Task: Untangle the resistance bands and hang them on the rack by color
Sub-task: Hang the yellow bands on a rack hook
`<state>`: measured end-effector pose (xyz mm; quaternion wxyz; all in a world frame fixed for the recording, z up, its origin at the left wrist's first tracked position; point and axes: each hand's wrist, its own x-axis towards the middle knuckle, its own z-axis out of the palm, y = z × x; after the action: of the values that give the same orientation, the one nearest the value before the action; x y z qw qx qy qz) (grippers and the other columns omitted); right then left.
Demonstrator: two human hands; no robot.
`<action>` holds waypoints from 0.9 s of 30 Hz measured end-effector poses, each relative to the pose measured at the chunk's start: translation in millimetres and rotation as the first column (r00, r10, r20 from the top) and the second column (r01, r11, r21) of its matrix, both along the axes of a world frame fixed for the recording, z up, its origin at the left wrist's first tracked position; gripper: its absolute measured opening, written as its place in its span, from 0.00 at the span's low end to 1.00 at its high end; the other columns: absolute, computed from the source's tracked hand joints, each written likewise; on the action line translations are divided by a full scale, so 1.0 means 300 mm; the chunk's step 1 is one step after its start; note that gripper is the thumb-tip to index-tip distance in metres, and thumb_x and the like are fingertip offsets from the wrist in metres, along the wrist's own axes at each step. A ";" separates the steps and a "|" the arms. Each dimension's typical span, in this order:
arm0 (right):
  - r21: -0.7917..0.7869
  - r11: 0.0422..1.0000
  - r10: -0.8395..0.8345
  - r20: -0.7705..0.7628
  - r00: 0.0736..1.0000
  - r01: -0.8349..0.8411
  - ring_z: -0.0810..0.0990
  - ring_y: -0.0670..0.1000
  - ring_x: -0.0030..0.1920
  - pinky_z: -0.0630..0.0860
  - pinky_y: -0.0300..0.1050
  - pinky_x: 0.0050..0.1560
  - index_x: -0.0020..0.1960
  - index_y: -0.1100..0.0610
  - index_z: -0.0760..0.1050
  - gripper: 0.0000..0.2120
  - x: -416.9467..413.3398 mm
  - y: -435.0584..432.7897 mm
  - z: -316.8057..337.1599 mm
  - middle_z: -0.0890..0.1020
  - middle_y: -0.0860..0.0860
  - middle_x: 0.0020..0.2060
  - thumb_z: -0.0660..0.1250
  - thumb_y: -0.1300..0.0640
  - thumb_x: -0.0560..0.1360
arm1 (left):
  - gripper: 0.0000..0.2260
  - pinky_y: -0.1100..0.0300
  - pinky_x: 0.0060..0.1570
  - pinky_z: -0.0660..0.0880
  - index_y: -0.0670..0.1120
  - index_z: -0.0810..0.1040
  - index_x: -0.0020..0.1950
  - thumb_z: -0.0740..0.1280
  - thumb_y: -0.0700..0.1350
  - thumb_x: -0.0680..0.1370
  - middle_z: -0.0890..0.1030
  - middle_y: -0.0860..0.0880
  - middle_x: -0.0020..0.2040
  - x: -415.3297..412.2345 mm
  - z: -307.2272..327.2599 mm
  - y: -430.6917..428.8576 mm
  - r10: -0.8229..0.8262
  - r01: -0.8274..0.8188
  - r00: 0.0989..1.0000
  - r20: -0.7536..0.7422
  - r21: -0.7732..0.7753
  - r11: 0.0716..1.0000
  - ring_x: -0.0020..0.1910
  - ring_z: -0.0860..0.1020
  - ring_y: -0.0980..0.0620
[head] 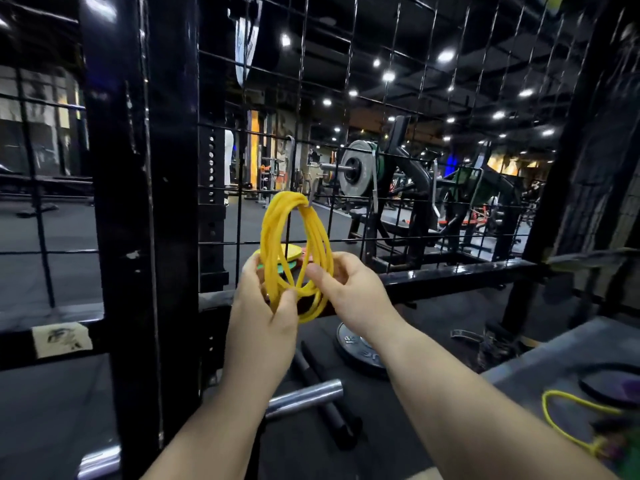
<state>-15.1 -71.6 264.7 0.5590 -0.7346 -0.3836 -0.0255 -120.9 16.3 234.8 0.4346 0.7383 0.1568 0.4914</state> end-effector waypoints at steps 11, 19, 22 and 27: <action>-0.008 0.999 -0.039 -0.025 0.999 0.038 0.73 0.42 0.36 0.69 0.37 0.41 0.50 0.51 0.77 0.12 0.024 -0.065 -0.081 0.76 0.43 0.35 0.70 0.44 0.74 | 0.05 0.67 0.38 0.70 0.52 0.69 0.48 0.65 0.45 0.79 0.76 0.53 0.42 0.064 -0.131 -0.123 0.026 0.066 0.980 0.199 -0.441 0.895 0.40 0.75 0.54; -0.036 0.979 -0.201 -0.099 0.975 0.199 0.78 0.49 0.40 0.77 0.48 0.49 0.47 0.48 0.76 0.09 0.123 -0.258 -0.171 0.80 0.47 0.40 0.68 0.43 0.75 | 0.08 0.58 0.38 0.67 0.49 0.67 0.44 0.66 0.42 0.78 0.73 0.47 0.40 0.221 -0.226 -0.283 -0.100 0.121 0.993 0.068 -0.566 0.815 0.38 0.71 0.49; -0.023 0.948 -0.316 -0.147 0.937 0.317 0.79 0.48 0.42 0.77 0.49 0.51 0.46 0.48 0.75 0.08 0.183 -0.415 -0.218 0.81 0.47 0.41 0.67 0.44 0.76 | 0.08 0.62 0.37 0.68 0.47 0.66 0.44 0.65 0.41 0.78 0.72 0.47 0.40 0.305 -0.240 -0.418 -0.292 0.275 0.954 0.063 -0.567 0.776 0.37 0.70 0.52; -0.133 0.798 -0.602 -0.136 0.787 0.588 0.79 0.49 0.41 0.75 0.47 0.45 0.46 0.49 0.76 0.11 0.277 -0.780 -0.326 0.81 0.46 0.38 0.64 0.42 0.77 | 0.07 0.62 0.36 0.68 0.49 0.67 0.46 0.66 0.43 0.78 0.73 0.51 0.39 0.499 -0.270 -0.732 -0.632 0.509 0.772 -0.061 -0.536 0.673 0.36 0.70 0.54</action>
<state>68.0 -305.7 167.0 0.5221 -0.8401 -0.0837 -0.1210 28.8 -203.4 153.8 0.7166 0.6684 0.0869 0.1793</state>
